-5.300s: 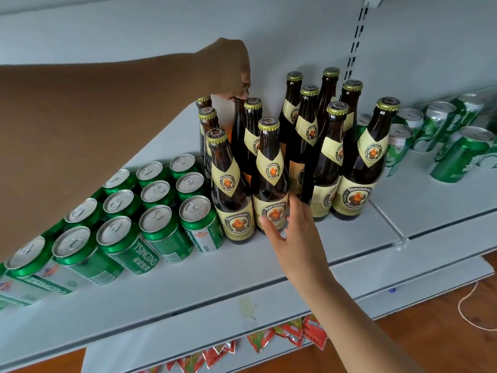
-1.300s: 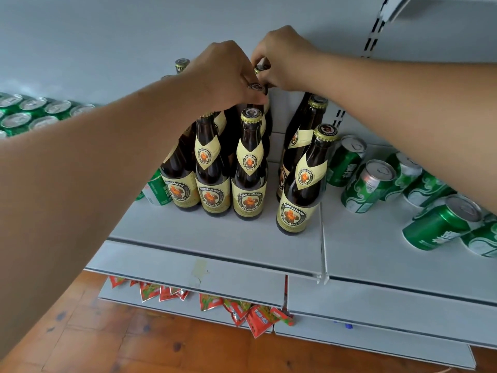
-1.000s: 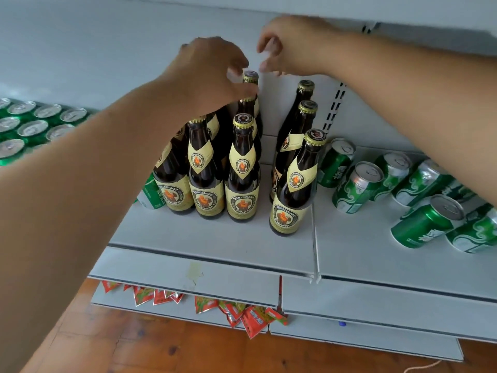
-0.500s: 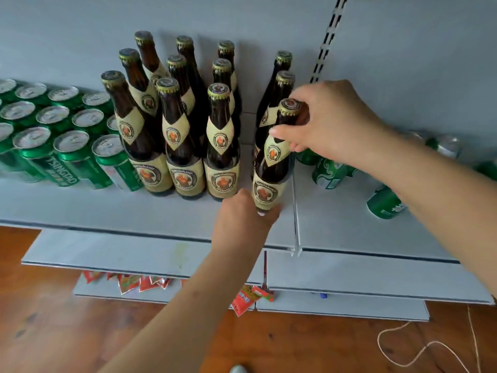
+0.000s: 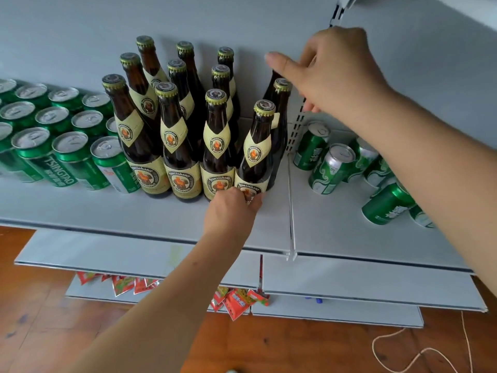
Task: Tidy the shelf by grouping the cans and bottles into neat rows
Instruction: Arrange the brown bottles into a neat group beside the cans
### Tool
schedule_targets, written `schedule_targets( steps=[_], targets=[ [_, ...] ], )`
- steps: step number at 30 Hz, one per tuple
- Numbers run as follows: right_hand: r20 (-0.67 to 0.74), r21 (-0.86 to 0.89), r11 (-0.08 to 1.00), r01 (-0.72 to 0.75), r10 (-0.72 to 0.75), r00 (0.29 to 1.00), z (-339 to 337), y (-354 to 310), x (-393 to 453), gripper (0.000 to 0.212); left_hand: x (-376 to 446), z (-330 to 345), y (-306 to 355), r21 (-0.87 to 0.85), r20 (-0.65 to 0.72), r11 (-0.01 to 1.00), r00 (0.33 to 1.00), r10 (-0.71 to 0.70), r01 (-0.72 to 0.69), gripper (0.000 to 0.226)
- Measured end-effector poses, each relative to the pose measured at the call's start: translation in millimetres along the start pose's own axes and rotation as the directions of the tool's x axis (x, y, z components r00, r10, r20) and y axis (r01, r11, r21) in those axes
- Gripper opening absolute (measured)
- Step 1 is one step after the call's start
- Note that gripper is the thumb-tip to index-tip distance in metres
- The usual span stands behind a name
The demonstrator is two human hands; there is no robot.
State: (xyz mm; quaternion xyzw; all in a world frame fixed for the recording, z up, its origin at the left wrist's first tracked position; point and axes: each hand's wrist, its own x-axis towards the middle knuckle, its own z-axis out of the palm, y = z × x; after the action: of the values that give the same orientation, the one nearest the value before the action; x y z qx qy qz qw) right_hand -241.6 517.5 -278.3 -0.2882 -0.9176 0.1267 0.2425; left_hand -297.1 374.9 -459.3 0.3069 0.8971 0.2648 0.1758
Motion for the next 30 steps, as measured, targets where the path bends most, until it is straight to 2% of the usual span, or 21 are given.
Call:
schedule_targets(
  steps=[2,5,8,12,18,21,25,27,28,30],
  targets=[
    [0.088,-0.121,0.992,-0.038,0.049,0.995,9,2,15,0.071,-1,1,-1,0.006,-0.008,1.0,1.0,-0.004,0.004,0.056],
    [0.241,-0.257,0.966,0.034,0.03,0.97,16,1,31,0.051,-3,1,0,0.04,-0.015,0.999,1.0,-0.025,0.025,0.055],
    [0.324,-0.205,0.975,0.09,-0.019,0.946,12,-1,35,0.041,-5,2,-1,0.105,-0.019,0.995,1.0,-0.001,0.003,0.055],
    [0.36,-0.176,0.972,0.156,-0.084,0.929,14,-3,39,0.034,-3,2,2,0.117,0.019,0.993,1.0,-0.008,0.006,0.048],
    [0.302,-0.053,0.986,0.158,-0.135,0.944,20,-5,49,0.026,2,2,6,0.195,0.05,0.981,0.999,-0.007,-0.003,0.048],
    [0.309,-0.047,0.985,0.166,-0.144,0.94,26,-7,51,0.027,2,2,5,0.159,0.045,0.987,0.999,-0.012,0.005,0.051],
    [0.342,-0.067,0.978,0.2,-0.165,0.925,26,-5,48,0.032,-2,4,1,0.155,-0.007,0.988,1.0,0.021,-0.02,0.054],
    [0.358,-0.035,0.985,0.171,-0.148,0.922,22,-3,47,0.039,-3,6,0,0.156,-0.031,0.987,0.999,0.032,-0.027,0.055],
    [0.332,-0.004,0.99,0.138,-0.129,0.934,19,0,48,0.044,-2,8,0,0.152,-0.036,0.988,0.999,0.029,-0.023,0.056],
    [0.172,0.003,0.993,0.115,-0.114,0.979,16,9,54,0.05,-1,12,-3,0.148,-0.046,0.989,0.999,0.011,-0.004,0.056]
  ],
)
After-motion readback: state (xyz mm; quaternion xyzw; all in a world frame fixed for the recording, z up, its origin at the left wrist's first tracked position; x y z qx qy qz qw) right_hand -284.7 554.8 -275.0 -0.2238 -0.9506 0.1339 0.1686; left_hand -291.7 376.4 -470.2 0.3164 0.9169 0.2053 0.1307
